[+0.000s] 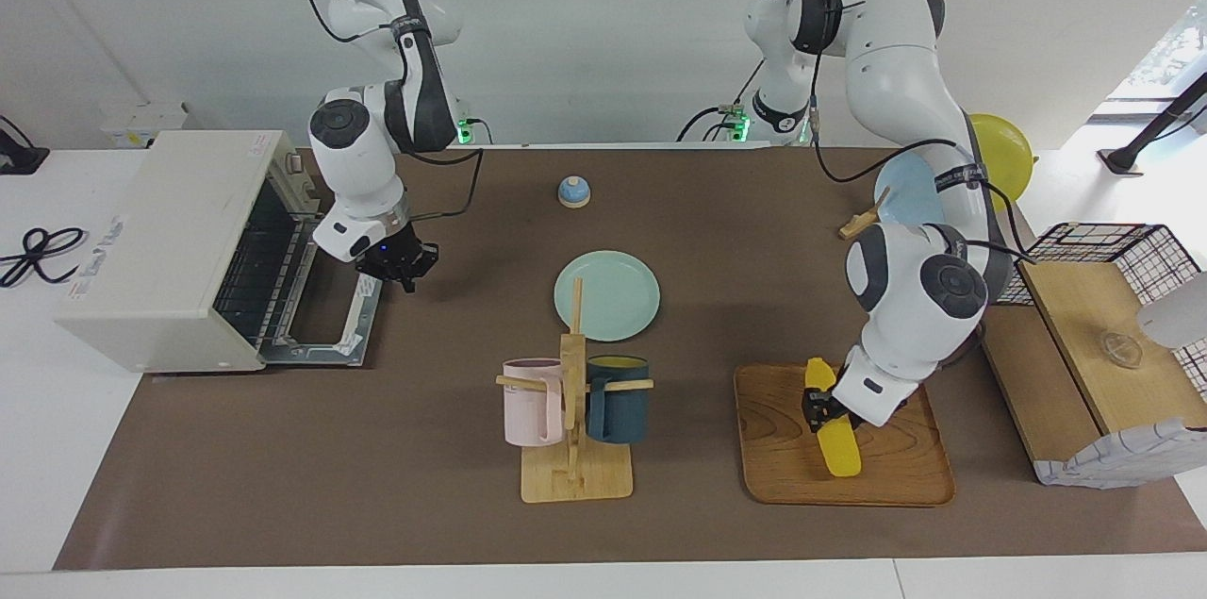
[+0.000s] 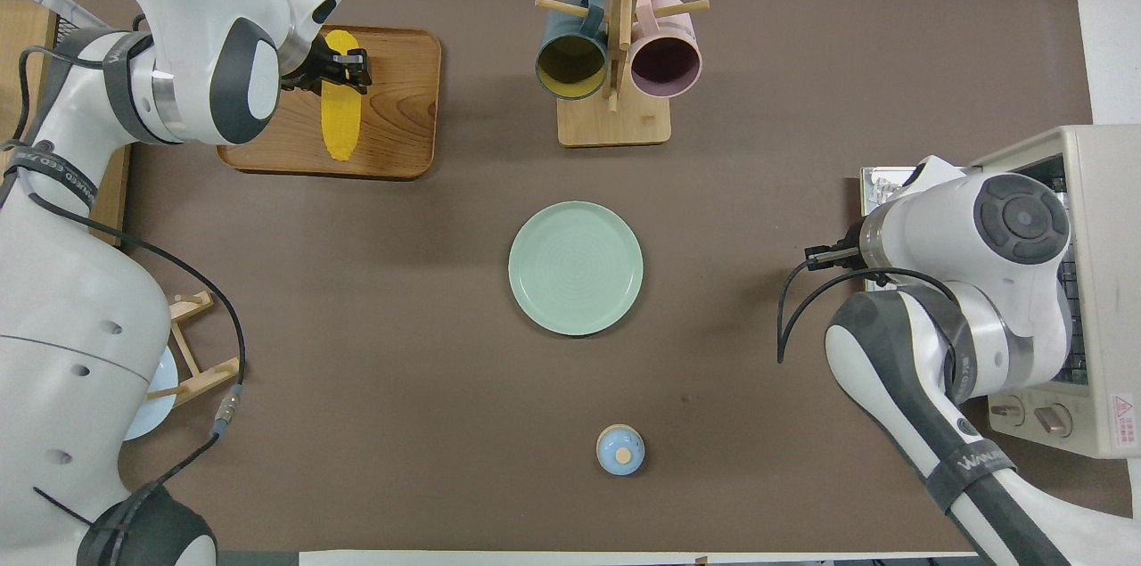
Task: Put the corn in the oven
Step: 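Grasp the corn with the left gripper while the right gripper opens the oven, then lay the yellow corn onto the green plate with the left gripper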
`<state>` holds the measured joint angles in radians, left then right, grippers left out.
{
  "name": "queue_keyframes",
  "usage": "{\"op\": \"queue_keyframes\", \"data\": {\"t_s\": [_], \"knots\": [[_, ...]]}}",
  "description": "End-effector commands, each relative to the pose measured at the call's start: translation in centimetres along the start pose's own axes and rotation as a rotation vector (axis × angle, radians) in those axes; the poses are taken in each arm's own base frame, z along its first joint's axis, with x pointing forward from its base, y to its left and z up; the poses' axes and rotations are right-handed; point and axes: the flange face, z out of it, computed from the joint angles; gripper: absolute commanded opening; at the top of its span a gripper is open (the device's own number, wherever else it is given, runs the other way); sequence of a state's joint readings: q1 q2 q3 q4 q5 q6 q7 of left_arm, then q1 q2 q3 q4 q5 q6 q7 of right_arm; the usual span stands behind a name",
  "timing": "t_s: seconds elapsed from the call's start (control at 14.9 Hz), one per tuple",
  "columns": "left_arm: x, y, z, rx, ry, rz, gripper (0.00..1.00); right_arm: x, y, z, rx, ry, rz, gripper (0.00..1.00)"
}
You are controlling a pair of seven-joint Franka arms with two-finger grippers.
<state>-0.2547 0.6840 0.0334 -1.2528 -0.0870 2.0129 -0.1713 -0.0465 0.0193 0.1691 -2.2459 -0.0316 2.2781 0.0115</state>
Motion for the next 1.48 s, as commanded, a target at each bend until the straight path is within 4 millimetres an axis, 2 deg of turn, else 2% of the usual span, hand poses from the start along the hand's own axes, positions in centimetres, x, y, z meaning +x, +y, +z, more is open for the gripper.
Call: {"op": "queue_keyframes", "data": {"t_s": [0.0,0.07,0.2,0.27,0.34,0.4,0.6,0.87,1.01,1.07,1.14,1.21,1.27,1.41], "knots": [[-6.2,5.8,-5.1,0.005,-0.042,-0.061,0.00,0.5,1.1,-3.8,-0.014,-0.030,0.034,0.00],[-8.5,7.7,-5.5,0.002,-0.055,-0.073,0.00,0.9,1.3,-5.0,-0.014,-0.055,0.038,0.00],[-12.7,13.6,-4.5,-0.030,-0.058,-0.081,0.00,1.5,1.7,-7.3,-0.014,-0.096,0.045,0.54],[-14.7,17.0,-3.9,-0.057,-0.009,-0.087,0.00,1.6,1.9,-7.9,-0.014,-0.100,0.047,0.72],[-16.6,19.1,-3.1,-0.073,0.012,-0.088,0.00,1.4,2.2,-8.4,-0.015,-0.106,0.045,0.99],[-18.8,21.6,-1.7,-0.082,0.020,-0.059,0.00,1.3,2.2,-8.7,-0.015,-0.103,0.043,1.00],[-20.9,25.1,1.9,-0.086,0.025,-0.015,0.00,0.7,1.5,-10.1,-0.018,-0.084,0.045,1.00],[-23.1,25.7,4.4,-0.084,0.028,0.012,0.00,0.7,0.6,-11.7,0.039,-0.051,0.057,1.00],[-23.9,25.7,5.2,-0.083,0.029,0.025,0.00,0.6,-0.9,-11.8,0.038,-0.053,0.035,1.00],[-24.0,25.6,5.3,-0.082,0.028,0.024,0.14,0.6,-1.8,-11.8,0.038,-0.052,0.021,1.00],[-24.0,25.5,5.4,-0.077,0.022,0.023,0.44,0.5,-3.2,-11.6,0.037,-0.056,0.005,1.00],[-24.0,25.4,5.3,-0.074,0.019,0.022,0.92,0.3,-4.4,-11.3,0.035,-0.060,0.012,1.00],[-23.9,25.3,5.1,-0.069,0.013,0.021,1.00,0.0,-5.5,-10.8,0.033,-0.073,0.024,1.00],[-23.2,24.4,3.6,-0.067,0.008,0.015,1.00,-0.4,-6.5,-10.7,0.029,-0.096,0.019,1.00]]}}
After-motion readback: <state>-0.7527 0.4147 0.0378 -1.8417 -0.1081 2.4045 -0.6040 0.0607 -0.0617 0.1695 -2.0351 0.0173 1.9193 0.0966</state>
